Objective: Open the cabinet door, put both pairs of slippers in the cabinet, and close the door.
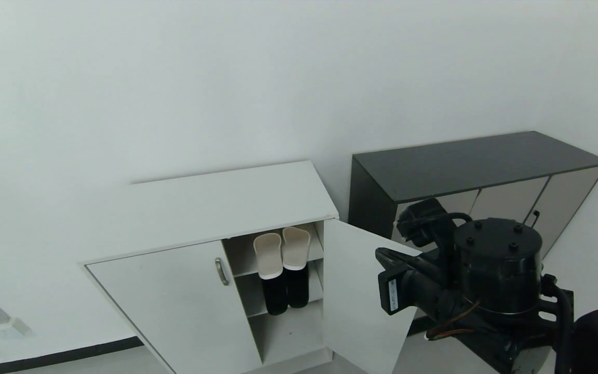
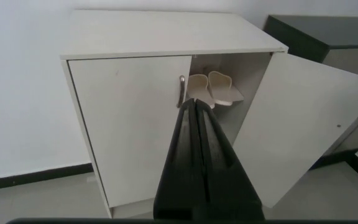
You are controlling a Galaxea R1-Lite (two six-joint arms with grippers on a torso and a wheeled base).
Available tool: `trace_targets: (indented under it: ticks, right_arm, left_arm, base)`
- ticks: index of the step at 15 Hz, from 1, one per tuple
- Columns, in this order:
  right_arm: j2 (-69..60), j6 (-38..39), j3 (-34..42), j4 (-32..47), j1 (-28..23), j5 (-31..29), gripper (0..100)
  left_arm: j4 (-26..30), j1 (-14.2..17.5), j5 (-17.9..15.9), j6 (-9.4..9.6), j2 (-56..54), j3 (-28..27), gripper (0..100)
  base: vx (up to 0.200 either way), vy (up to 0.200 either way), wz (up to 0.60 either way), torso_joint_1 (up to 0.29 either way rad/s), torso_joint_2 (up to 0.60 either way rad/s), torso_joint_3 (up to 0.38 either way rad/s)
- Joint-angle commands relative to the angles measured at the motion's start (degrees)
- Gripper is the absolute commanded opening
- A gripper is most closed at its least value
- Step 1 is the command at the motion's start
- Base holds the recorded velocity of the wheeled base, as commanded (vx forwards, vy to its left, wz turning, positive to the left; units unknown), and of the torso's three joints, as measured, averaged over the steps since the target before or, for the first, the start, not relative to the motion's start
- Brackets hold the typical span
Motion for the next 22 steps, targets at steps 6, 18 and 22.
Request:
trace_targets:
  ticks: [6, 18, 22]
  right_arm:
    - [0.96, -0.46, -0.05, -0.81, -0.33, -0.12, 0]
    - [14.05, -0.11, -27.12, 14.48, -24.06, 8.76, 0]
    - [20.64, 1.29, -33.36, 16.68, -28.98, 13.33, 0]
  left_arm:
    - [-0.04, 0.00, 0.04, -0.04, 0.08, 0.02, 0]
    - [-0.04, 0.00, 0.12, -0.13, 0.08, 0.02, 0]
    - [-0.04, 0.00, 0.12, -0.13, 0.08, 0.02, 0]
  base:
    - [-0.200, 0.000, 0.00, -0.002, 0.01, 0.000]
    - [-0.017, 0.000, 0.00, 0.000, 0.00, 0.000]
    - [0.000, 0.000, 0.00, 0.000, 0.00, 0.000]
